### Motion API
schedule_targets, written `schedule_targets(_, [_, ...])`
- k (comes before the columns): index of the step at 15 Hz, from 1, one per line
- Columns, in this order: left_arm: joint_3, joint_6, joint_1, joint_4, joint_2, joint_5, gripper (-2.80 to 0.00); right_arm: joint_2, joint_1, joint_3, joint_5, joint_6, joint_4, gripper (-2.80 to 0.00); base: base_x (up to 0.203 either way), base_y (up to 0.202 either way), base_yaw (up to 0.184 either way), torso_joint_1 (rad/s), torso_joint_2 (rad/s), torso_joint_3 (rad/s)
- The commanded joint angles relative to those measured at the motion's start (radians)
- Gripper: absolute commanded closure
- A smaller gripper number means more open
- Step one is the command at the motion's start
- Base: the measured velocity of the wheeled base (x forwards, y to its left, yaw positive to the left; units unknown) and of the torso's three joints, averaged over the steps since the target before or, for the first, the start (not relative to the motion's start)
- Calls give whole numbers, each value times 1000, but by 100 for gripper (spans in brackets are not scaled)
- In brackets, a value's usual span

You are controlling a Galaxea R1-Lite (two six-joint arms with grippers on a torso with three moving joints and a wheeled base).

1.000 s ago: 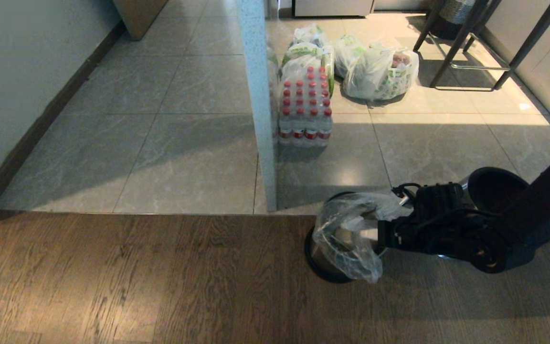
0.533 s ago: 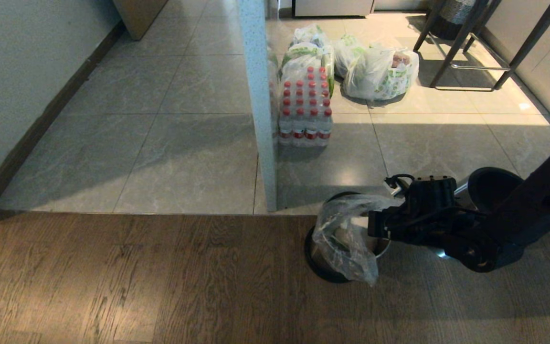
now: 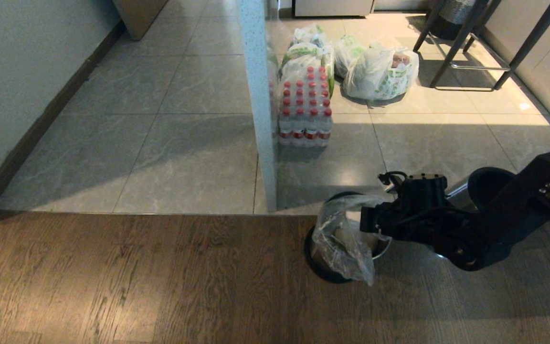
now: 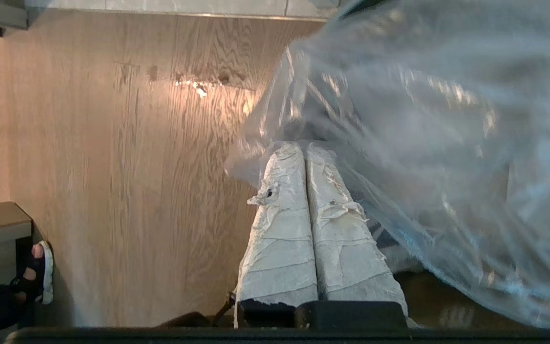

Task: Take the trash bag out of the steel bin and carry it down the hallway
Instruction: Pick up the trash bag

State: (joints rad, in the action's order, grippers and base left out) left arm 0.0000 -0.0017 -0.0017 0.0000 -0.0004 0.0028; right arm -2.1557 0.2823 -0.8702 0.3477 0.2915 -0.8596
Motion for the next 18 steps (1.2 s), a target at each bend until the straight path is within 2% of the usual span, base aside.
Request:
schedule_targets(1, [2, 0, 0, 0, 0, 0, 0, 20, 1, 19, 3, 0, -4, 0, 0, 0, 0, 0, 0, 0])
schedule_targets(3, [2, 0, 0, 0, 0, 0, 0, 36, 1, 34, 4, -18, 2, 0, 0, 0, 0, 0, 0, 0])
schedule_targets(4, [2, 0, 0, 0, 0, 0, 0, 36, 1, 43, 1, -50, 2, -206, 0, 0, 0, 0, 0, 0])
schedule_targets(5, [0, 1, 0, 0, 0, 0, 0, 36, 1, 50, -4, -92, 6, -280, 0, 0, 0, 0, 0, 0])
schedule_targets(11, [2, 0, 0, 0, 0, 0, 0, 50, 2, 70, -8, -110, 22, -280, 0, 0, 0, 0, 0, 0])
schedule_targets(18, [0, 0, 0, 0, -1, 0, 0, 44, 34, -15, -146, -98, 129, -280, 0, 0, 0, 0, 0, 0])
